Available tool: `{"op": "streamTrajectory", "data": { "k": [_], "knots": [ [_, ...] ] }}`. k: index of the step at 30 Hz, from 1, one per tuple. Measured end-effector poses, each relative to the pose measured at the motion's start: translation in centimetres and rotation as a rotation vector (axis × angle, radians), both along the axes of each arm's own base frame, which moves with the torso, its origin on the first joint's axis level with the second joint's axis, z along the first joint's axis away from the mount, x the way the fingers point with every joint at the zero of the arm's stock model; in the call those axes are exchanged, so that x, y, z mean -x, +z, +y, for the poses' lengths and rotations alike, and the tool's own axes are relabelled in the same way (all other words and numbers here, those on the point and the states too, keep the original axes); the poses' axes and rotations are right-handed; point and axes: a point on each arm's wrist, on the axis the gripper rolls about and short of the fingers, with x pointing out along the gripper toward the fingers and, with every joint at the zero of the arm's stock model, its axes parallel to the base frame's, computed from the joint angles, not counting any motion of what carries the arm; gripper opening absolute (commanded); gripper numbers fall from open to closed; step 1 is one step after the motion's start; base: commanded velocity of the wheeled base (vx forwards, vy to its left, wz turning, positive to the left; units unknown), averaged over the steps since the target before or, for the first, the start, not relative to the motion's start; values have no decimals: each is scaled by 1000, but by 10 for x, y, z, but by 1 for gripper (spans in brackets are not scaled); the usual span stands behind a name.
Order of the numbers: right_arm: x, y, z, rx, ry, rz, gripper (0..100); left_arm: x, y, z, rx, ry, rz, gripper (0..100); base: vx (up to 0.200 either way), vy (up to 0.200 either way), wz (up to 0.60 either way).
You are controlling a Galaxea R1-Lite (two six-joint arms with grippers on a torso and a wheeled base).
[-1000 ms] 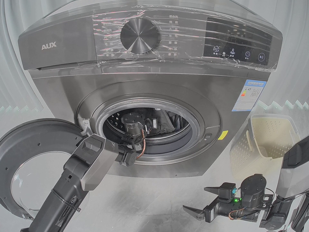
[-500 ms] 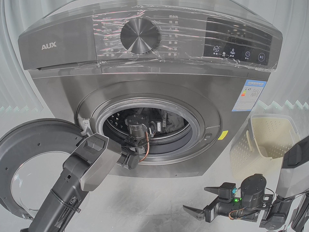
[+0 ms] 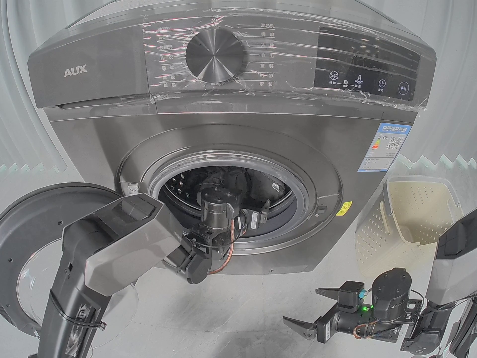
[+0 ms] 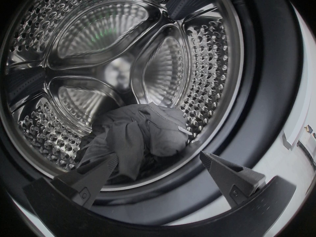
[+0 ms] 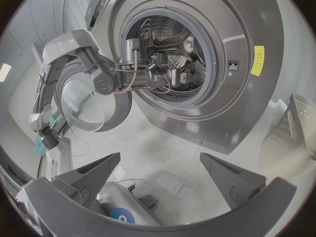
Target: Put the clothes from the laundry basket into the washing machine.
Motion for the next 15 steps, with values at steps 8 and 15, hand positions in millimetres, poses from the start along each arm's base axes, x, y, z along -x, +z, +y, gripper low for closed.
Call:
{"op": "streamTrajectory", "data": {
  "k": [8, 15],
  "knots": [
    [1, 0, -1, 3, -2, 4, 100, 59, 11, 7, -42, -66, 48, 100, 0, 0, 0],
    [1, 0, -2, 4, -5, 5, 100, 113, 26, 17, -60, -135, 67, 100, 0, 0, 0]
  ]
}}
